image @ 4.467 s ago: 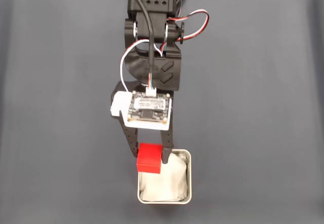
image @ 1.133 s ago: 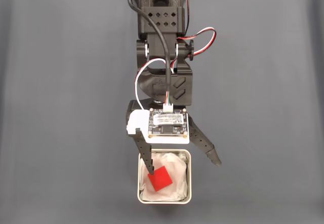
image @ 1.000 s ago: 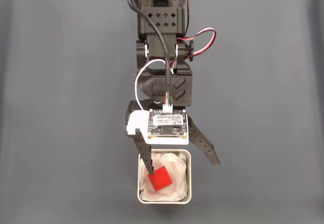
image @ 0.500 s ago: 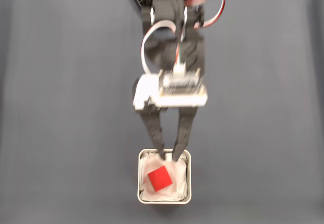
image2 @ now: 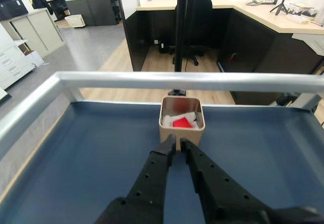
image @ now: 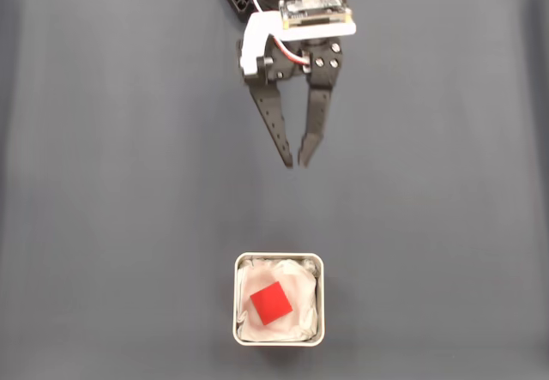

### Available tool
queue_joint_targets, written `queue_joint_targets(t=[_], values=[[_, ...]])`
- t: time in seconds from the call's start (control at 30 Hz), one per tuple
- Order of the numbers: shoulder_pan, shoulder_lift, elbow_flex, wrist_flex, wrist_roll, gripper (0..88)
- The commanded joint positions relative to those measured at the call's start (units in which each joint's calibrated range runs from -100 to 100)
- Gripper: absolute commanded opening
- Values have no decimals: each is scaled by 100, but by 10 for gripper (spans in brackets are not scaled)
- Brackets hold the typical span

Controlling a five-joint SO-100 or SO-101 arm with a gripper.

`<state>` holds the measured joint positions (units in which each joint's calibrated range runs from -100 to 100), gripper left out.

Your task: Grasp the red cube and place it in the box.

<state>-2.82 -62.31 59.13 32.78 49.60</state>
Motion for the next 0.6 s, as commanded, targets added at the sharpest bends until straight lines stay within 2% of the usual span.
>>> queue_joint_targets(t=[0.0,0.13,0.27,0.57], values=[[90,-1317,1505,83,98,0],[168,-2374,2828,509,117,0],[190,-3223,3704,1460,107,0],[140,-3752,4069,3567,-225,0]])
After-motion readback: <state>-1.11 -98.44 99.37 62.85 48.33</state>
